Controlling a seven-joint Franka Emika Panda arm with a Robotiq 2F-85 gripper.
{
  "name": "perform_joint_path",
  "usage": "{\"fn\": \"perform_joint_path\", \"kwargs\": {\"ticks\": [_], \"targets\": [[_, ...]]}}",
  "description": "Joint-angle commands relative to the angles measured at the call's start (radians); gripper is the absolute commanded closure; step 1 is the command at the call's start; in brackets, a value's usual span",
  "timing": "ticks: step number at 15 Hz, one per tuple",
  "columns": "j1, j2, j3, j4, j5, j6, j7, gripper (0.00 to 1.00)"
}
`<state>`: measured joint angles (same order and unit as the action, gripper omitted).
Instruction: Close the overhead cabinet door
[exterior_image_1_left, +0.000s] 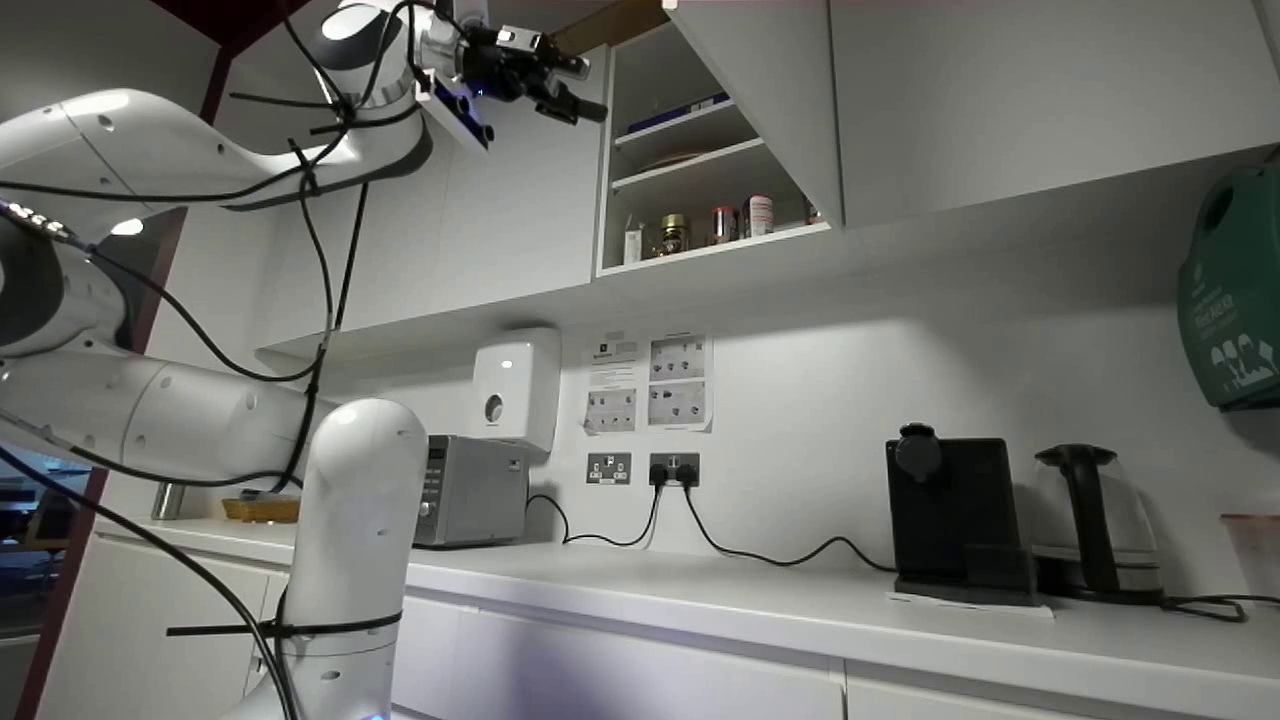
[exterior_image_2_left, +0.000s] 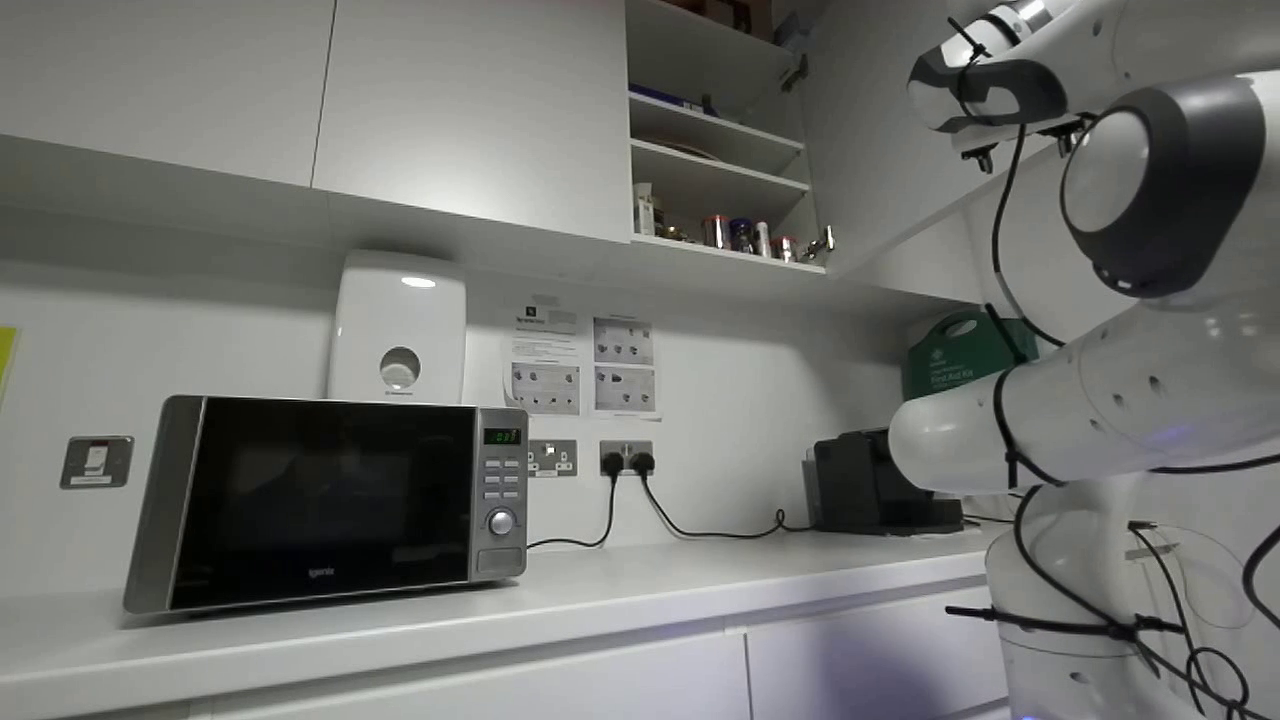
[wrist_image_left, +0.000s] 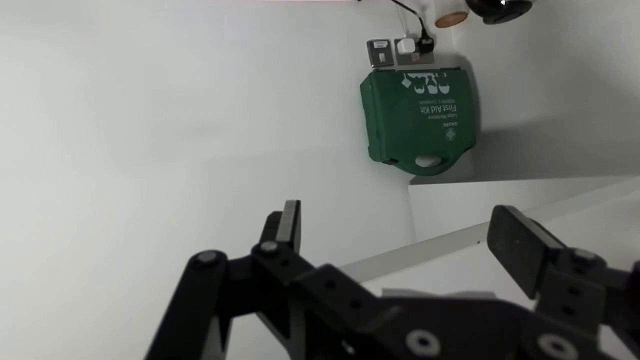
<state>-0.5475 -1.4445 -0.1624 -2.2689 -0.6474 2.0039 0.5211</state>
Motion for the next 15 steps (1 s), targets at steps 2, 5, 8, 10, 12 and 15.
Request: {"fn": "perform_joint_path", "kwargs": {"ticks": [2,5,8,10,12,15], "targets": [[0.038,0.059,-0.065,0.122,0.026,-0.02,-0.046,0.0],[0.065,0.087,-0.11,0.181,0.04,-0.024,-0.076,0.0],[0.1,0.113,-0.138,0.234,0.057,-0.025,-0.124,0.0],[0.118,0.134,-0.148,0.272,0.076,-0.03,-0.159,0.0],[0.133,0.159,-0.158,0.309,0.095,-0.032,-0.19,0.0],[0.155,0.203,-0.176,0.364,0.135,-0.036,-0.238,0.0]]}}
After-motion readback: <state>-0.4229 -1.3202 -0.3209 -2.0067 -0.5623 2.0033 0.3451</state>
